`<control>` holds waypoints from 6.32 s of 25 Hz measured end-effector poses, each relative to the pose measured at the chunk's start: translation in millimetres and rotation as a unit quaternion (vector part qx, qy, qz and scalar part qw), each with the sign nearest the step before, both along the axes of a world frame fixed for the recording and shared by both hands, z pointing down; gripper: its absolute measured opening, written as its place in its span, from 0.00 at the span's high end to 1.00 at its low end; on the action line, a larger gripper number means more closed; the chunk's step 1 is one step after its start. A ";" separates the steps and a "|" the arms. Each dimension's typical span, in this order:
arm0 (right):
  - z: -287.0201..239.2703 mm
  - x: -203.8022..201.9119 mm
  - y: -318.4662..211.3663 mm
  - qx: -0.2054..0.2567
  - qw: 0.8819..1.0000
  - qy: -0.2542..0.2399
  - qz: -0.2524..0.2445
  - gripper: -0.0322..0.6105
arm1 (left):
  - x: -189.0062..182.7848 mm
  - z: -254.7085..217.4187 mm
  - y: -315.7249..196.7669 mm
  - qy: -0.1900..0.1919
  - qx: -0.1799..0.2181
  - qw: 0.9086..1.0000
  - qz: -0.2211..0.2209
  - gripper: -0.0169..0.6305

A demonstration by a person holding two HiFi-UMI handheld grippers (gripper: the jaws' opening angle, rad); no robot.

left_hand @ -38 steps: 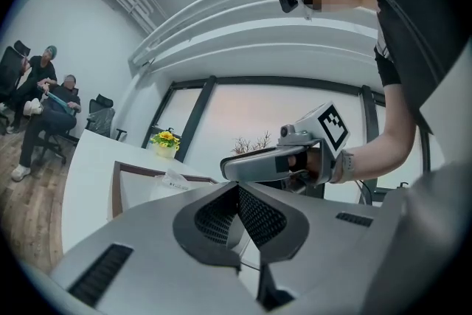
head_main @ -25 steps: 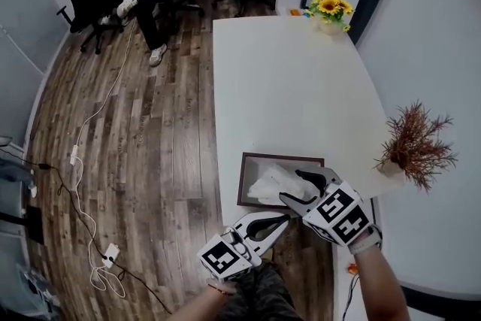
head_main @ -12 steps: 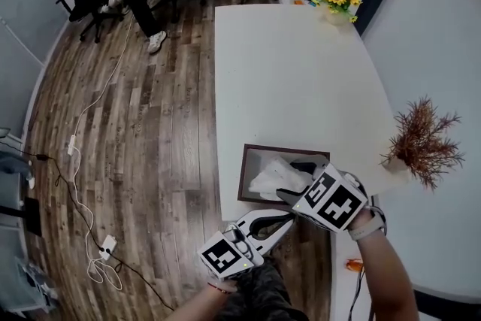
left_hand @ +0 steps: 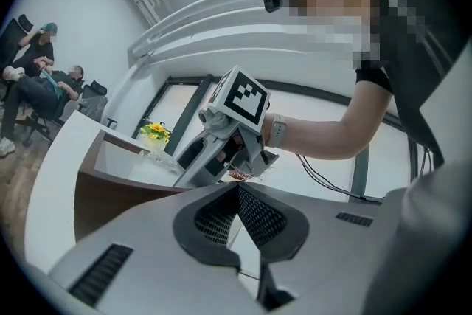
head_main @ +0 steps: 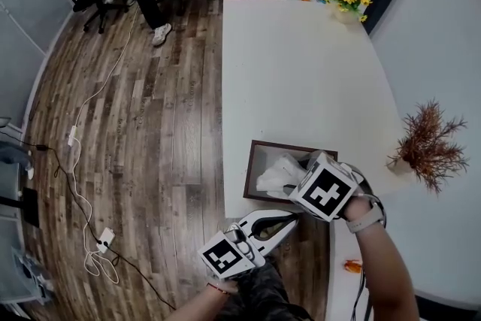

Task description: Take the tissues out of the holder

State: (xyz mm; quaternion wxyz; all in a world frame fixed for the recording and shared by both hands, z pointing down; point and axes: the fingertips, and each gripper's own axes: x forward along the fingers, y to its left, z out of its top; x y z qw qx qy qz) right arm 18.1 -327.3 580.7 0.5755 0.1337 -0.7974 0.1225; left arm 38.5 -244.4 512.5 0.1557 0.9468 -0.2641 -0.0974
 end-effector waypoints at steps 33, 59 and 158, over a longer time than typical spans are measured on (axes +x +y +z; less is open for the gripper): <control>-64.0 24.5 1.4 0.106 0.988 -0.099 0.051 0.82 | -12.9 -35.6 -9.7 -0.027 0.021 0.999 -0.022 0.96; -134.4 52.7 19.6 0.195 0.942 -0.211 0.174 0.82 | -31.6 -87.8 -20.6 -0.050 0.062 0.995 -0.051 0.96; -265.9 87.2 57.3 0.403 0.748 -0.423 0.314 0.83 | -57.5 -192.7 -34.5 -0.035 0.122 0.975 -0.181 0.96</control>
